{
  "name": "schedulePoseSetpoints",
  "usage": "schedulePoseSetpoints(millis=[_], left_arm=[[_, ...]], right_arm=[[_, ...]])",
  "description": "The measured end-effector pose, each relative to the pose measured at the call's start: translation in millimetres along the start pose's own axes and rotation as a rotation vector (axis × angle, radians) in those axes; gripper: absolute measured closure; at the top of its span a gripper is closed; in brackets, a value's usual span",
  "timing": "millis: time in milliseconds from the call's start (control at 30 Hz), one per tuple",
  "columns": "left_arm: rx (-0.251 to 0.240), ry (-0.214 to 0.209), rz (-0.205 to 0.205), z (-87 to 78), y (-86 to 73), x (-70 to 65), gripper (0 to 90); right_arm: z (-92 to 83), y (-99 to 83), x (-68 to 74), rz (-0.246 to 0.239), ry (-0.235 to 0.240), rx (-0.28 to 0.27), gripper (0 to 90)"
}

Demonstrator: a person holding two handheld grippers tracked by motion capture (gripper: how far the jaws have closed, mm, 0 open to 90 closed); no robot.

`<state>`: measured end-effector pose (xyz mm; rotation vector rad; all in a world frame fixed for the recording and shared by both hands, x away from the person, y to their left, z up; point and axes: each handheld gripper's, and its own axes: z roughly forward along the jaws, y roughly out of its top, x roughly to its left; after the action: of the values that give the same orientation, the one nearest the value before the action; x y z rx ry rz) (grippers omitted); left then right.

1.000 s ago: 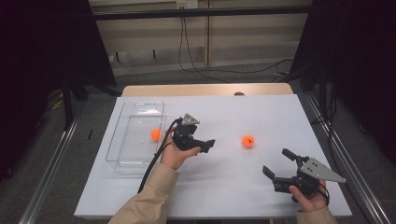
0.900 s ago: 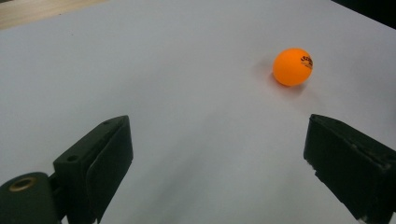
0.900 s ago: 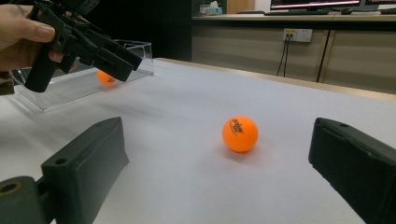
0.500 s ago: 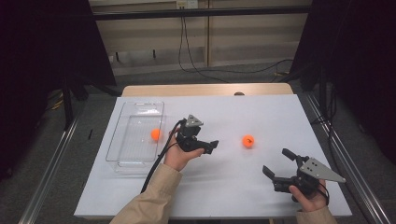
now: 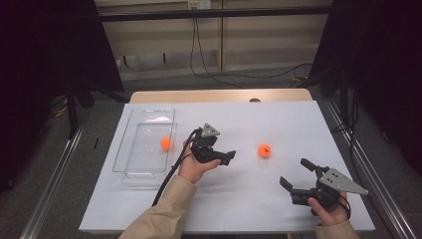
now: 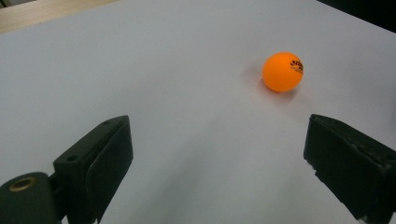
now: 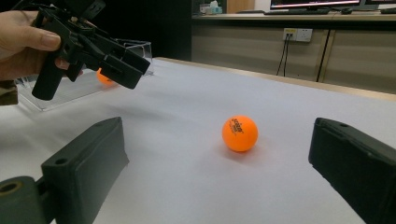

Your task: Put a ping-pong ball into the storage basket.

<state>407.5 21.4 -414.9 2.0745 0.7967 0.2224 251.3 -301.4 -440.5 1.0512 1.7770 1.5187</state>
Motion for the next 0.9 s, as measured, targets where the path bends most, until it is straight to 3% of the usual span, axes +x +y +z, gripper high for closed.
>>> schedulePoseSetpoints(millis=[900], left_arm=[[-0.020, -0.034, 0.046, 23.7, 3.3, -15.4, 8.1]], right_arm=[[-0.3, -0.7, -1.0, 0.003, -0.003, 0.003, 3.7]])
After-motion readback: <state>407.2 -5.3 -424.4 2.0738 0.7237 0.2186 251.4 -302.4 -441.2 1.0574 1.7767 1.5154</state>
